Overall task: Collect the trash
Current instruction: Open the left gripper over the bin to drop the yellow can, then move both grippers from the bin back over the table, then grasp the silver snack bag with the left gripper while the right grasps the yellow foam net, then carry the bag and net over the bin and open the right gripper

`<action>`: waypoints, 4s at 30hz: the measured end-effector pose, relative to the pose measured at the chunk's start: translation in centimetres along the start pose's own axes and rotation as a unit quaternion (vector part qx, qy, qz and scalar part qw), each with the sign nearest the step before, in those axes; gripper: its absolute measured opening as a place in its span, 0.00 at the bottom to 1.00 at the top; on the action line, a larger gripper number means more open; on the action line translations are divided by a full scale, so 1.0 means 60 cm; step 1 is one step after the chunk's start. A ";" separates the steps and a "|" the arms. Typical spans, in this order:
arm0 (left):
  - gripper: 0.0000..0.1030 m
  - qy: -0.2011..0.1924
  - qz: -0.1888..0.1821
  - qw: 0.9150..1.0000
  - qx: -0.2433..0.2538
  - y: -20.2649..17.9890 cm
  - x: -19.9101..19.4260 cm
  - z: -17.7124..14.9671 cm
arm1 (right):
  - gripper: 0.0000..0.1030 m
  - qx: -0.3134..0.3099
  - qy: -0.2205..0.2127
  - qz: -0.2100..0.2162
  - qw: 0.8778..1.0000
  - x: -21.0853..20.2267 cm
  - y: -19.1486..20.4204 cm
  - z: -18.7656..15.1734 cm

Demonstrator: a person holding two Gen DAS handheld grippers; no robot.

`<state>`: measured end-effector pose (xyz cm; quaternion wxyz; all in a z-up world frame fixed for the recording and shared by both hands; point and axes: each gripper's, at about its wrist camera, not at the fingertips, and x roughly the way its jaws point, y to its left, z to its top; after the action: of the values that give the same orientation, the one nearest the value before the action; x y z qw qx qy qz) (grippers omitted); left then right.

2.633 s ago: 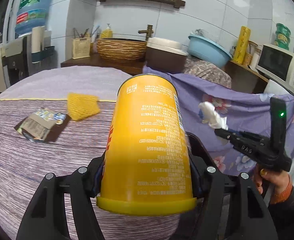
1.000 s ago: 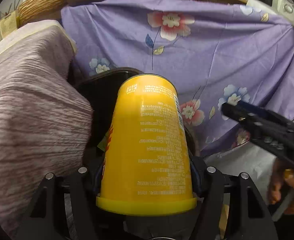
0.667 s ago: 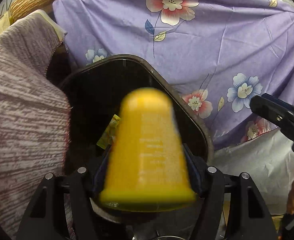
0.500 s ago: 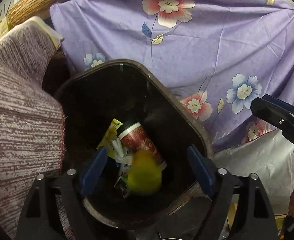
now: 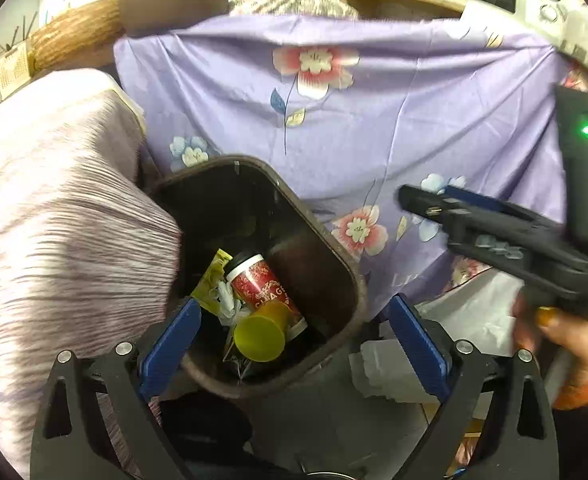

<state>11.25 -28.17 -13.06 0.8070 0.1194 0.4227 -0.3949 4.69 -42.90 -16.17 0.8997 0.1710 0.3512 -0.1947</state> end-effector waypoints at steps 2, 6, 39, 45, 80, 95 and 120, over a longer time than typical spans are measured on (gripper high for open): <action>0.94 -0.015 0.007 1.000 0.003 0.006 -0.035 -0.003 | 0.69 -0.009 -0.001 0.008 1.000 -0.001 0.016 0.005; 0.94 -0.028 0.022 0.999 -0.008 0.032 -0.094 -0.010 | 0.70 -0.021 0.002 0.039 0.999 -0.004 0.053 0.017; 0.95 -0.021 0.227 0.963 -0.144 0.578 -0.348 -0.060 | 0.82 -0.338 0.077 0.293 0.891 0.019 0.657 0.093; 0.95 -0.001 0.194 0.970 -0.149 0.628 -0.328 -0.052 | 0.82 -0.370 0.092 0.271 0.884 0.075 0.748 0.108; 0.15 -0.065 0.160 0.975 -0.140 0.578 -0.349 -0.033 | 0.15 -0.361 0.039 0.213 0.907 0.102 0.736 0.138; 0.12 -0.151 0.142 0.972 -0.107 0.419 -0.421 -0.044 | 0.15 -0.293 -0.033 0.218 0.930 -0.029 0.553 0.139; 0.12 -0.169 0.047 0.984 -0.025 0.138 -0.275 -0.002 | 0.15 -0.115 0.014 0.095 0.989 -0.007 0.174 0.022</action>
<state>11.83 -13.77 -1.47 0.8871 0.0511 0.2840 -0.3602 10.06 -34.35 -13.14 0.9228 0.1020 0.3659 -0.0647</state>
